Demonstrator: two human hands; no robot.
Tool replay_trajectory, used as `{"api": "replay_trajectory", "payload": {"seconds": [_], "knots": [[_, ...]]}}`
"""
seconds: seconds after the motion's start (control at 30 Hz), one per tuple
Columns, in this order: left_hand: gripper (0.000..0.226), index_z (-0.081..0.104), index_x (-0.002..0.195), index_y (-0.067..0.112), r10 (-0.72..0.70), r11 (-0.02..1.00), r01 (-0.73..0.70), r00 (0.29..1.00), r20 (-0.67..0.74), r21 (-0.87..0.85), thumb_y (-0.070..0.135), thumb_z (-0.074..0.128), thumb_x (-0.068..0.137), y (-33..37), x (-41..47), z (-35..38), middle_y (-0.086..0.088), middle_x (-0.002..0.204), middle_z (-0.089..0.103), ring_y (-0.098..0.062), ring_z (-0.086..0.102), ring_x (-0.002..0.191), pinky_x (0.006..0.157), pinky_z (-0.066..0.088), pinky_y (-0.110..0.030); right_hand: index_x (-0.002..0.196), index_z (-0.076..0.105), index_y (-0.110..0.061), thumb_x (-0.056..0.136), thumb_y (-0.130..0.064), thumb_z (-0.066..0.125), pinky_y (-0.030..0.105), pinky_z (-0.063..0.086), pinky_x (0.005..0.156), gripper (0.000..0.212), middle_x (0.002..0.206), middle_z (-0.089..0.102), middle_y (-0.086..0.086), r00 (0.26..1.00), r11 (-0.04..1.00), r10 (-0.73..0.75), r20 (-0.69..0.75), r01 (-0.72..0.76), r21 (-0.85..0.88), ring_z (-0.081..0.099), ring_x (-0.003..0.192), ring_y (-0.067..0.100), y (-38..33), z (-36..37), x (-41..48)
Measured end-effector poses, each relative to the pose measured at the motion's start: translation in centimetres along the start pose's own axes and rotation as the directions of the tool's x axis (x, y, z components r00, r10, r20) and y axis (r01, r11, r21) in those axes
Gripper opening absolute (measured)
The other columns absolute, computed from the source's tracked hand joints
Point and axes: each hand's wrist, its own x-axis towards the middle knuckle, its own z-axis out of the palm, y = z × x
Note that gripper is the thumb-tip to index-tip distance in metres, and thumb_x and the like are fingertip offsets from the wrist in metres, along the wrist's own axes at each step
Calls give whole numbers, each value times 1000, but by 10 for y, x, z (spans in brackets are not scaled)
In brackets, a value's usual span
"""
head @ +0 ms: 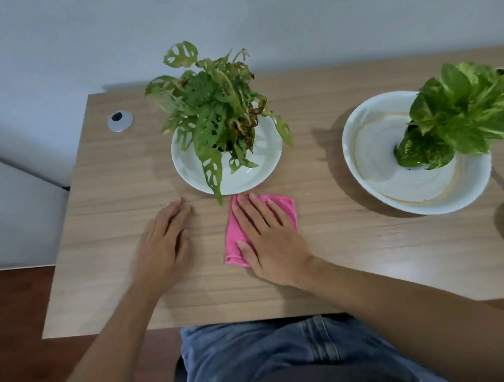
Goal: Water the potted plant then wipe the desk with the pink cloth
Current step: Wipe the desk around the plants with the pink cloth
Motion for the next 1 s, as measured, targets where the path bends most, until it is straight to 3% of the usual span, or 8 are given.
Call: {"api": "replay_trajectory", "payload": {"seconds": [0.1, 0.3, 0.5, 0.67, 1.0], "knots": [[56, 50, 167, 18, -50, 998, 50, 999, -3, 31, 30, 44, 113, -22, -7, -9, -5, 178, 41, -32, 44, 162, 130, 39, -57, 179, 10, -10, 117, -51, 26, 54, 9, 139, 76, 188, 7, 10, 996, 996, -91, 25, 90, 18, 5, 175, 30, -32, 5, 20], [59, 44, 171, 19, -120, 990, 120, 993, -10, 79, 44, 39, 116, -61, -21, -27, -8, 181, 35, -36, 39, 166, 130, 37, -61, 179, 21, -16, 112, -51, 37, 51, 12, 139, 77, 187, 15, 3, 983, 983, -183, 5, 183, 26, 11, 175, 25, -60, 8, 61], [63, 20, 178, 33, -210, 976, 209, 978, 4, 64, 43, 33, 117, -63, -31, -25, 9, 188, 13, -18, 10, 175, 140, 16, -54, 180, 5, -21, 117, -54, 34, 47, 4, 141, 78, 189, -1, -2, 966, 966, -257, 29, 258, -5, -2, 175, 19, -17, 6, 30], [62, 10, 179, 28, -242, 968, 241, 970, 10, 63, 38, 21, 119, -70, -32, -20, 14, 188, 4, -6, 3, 173, 142, 9, -46, 180, 6, -20, 118, -53, 34, 51, 9, 141, 75, 189, -3, -2, 965, 965, -253, 65, 256, -48, -4, 175, 19, 13, -4, -2], [62, 11, 179, 30, -235, 970, 234, 972, 4, 67, 34, 23, 119, -74, -33, -18, 13, 188, 7, -6, 3, 174, 141, 14, -49, 180, 17, -18, 115, -52, 26, 50, 11, 139, 73, 188, 12, 1, 970, 969, -243, 29, 244, -32, 9, 175, 23, -93, 9, 123]]}}
